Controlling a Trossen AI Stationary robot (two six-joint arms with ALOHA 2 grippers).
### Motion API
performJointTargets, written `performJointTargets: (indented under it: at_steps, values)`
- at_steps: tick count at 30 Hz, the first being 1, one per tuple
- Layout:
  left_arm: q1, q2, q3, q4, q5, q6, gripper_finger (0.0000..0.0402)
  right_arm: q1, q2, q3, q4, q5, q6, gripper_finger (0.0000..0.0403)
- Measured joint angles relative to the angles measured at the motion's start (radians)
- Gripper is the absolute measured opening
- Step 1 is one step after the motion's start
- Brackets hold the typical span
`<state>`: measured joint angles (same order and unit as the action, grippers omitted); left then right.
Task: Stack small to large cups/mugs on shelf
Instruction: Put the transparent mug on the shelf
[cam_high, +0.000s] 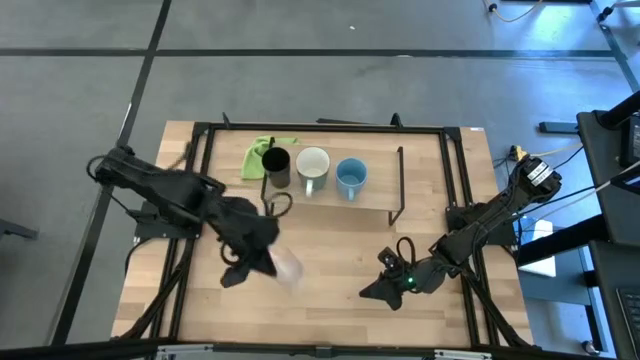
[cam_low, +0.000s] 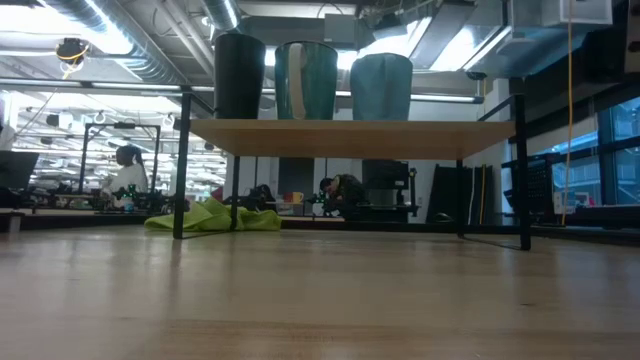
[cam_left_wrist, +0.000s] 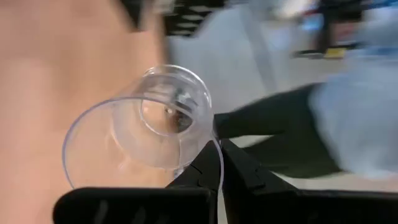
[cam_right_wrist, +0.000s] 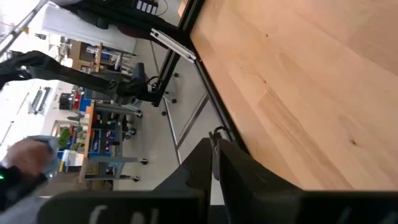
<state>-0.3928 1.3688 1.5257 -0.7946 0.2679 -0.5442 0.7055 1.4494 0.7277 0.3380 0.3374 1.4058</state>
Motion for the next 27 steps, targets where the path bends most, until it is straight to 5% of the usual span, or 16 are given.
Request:
performJointTargets:
  at_steps: [6, 12, 17, 27]
  values:
    - [-0.09, -0.001, 0.211, -0.397, -0.27, -0.11, 0.0, 0.0, 0.0, 0.0, -0.032, 0.0, -0.001, 0.0029]
    - [-0.199, 0.052, 0.247, -0.76, -0.252, -0.317, 0.0, 0.0, 0.0, 0.0, -0.034, 0.0, -0.001, 0.0029]
    - [-0.268, 0.125, 0.231, -0.756, -0.208, -0.343, 0.0, -0.004, 0.0, 0.0, -0.033, 0.0, 0.0, 0.0029]
    - [-0.29, 0.301, 0.204, -0.679, -0.3, -0.361, 0.0, -0.01, 0.0, 0.006, -0.026, 0.006, 0.0, 0.0029]
